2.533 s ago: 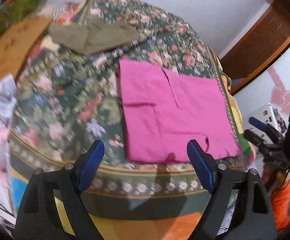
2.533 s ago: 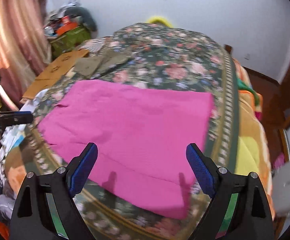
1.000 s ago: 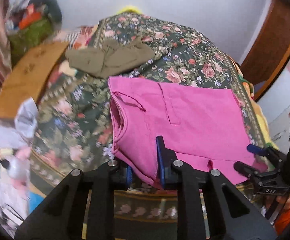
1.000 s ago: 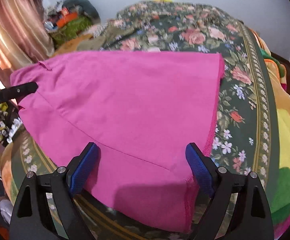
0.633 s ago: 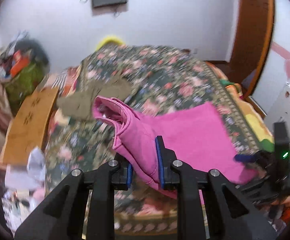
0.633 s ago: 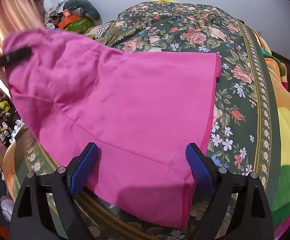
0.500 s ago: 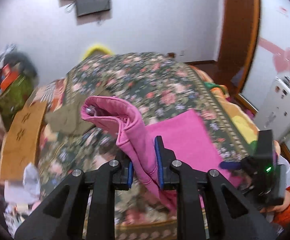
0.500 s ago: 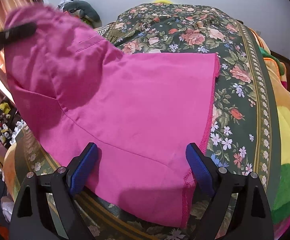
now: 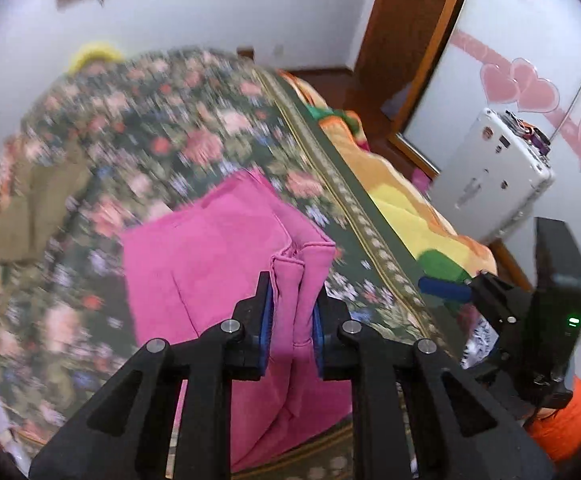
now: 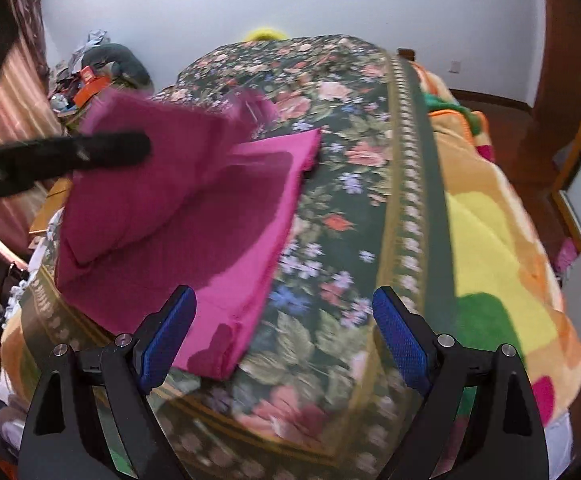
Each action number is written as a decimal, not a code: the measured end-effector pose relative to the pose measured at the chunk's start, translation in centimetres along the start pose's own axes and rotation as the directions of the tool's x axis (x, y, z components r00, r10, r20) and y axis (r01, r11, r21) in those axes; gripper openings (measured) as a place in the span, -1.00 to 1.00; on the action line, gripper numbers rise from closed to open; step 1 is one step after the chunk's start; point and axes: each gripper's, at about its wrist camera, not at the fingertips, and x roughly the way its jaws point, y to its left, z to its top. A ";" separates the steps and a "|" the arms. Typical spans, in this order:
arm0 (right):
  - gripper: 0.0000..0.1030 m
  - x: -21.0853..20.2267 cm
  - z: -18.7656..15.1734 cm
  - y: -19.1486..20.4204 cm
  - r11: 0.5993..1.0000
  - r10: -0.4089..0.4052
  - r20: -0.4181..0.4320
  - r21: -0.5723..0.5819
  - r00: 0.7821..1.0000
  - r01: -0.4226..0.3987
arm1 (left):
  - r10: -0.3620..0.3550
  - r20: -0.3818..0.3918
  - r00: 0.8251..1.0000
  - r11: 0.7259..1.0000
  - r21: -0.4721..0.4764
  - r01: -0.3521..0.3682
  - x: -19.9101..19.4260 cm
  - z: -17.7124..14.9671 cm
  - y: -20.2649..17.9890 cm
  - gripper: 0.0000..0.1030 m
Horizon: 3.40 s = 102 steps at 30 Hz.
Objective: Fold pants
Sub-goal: 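Lift the gripped edge with the left gripper and fold it over the pants, then lay the folded edge down and open the left gripper to release it, then close the right gripper on the waistband of the folded pink pants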
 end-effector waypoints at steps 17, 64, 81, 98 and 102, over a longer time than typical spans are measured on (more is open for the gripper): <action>0.71 -1.8 -0.1 -1.2 1.000 -0.031 0.028 0.002 0.999 0.031 | -0.051 -0.069 0.996 0.997 0.047 0.054 0.1 -0.8 -0.8 0.13; 0.72 0.5 1.2 2.3 0.999 0.052 -0.005 -0.010 0.999 -0.052 | 0.316 -0.159 0.935 0.924 -0.171 -0.341 0.9 -5.8 18.5 0.69; -0.02 3.8 0.2 1.2 0.999 0.050 -0.068 -0.010 0.996 -0.051 | 0.344 -0.109 0.933 0.913 -0.195 -0.360 -2.8 -10.6 16.7 0.67; -0.21 6.6 7.3 0.3 0.995 0.069 -0.035 -0.073 0.997 -0.072 | 0.159 -0.041 0.986 0.982 -0.095 -0.162 0.4 -1.0 13.4 -0.18; -0.37 9.4 7.9 -0.4 0.995 0.068 -0.071 -0.066 0.995 -0.073 | 0.129 -0.086 0.988 0.982 -0.125 -0.139 3.4 -0.7 14.3 -0.30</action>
